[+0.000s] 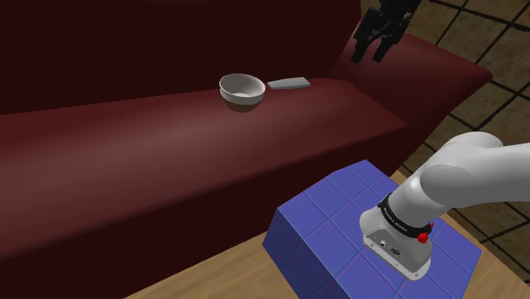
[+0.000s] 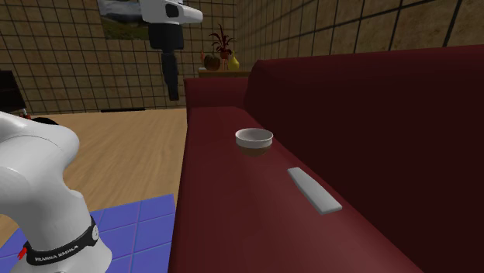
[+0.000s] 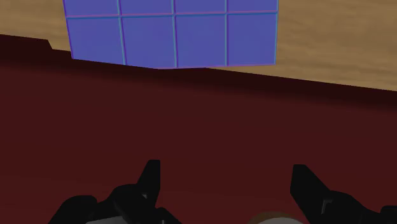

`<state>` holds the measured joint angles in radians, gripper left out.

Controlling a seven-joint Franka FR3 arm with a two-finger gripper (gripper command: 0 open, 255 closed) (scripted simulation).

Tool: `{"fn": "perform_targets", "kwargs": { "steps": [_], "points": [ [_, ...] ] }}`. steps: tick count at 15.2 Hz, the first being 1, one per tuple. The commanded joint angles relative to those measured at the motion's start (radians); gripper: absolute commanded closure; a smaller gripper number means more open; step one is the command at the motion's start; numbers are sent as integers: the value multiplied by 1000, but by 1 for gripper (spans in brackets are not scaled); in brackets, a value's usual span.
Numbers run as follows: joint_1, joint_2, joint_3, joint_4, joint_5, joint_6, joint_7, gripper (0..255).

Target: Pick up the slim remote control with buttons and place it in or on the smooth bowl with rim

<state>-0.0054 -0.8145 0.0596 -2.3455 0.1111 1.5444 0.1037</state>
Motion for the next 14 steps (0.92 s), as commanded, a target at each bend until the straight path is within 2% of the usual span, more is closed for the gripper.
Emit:
{"fn": "perform_targets", "kwargs": {
  "steps": [1, 7, 14],
  "points": [
    [0, 0, 0, 0, 0, 0, 0, 0],
    [33, 81, -134, -63, -109, 143, -316, 0],
    [79, 267, -280, -47, -194, 328, -671, 0]
  ]
}}
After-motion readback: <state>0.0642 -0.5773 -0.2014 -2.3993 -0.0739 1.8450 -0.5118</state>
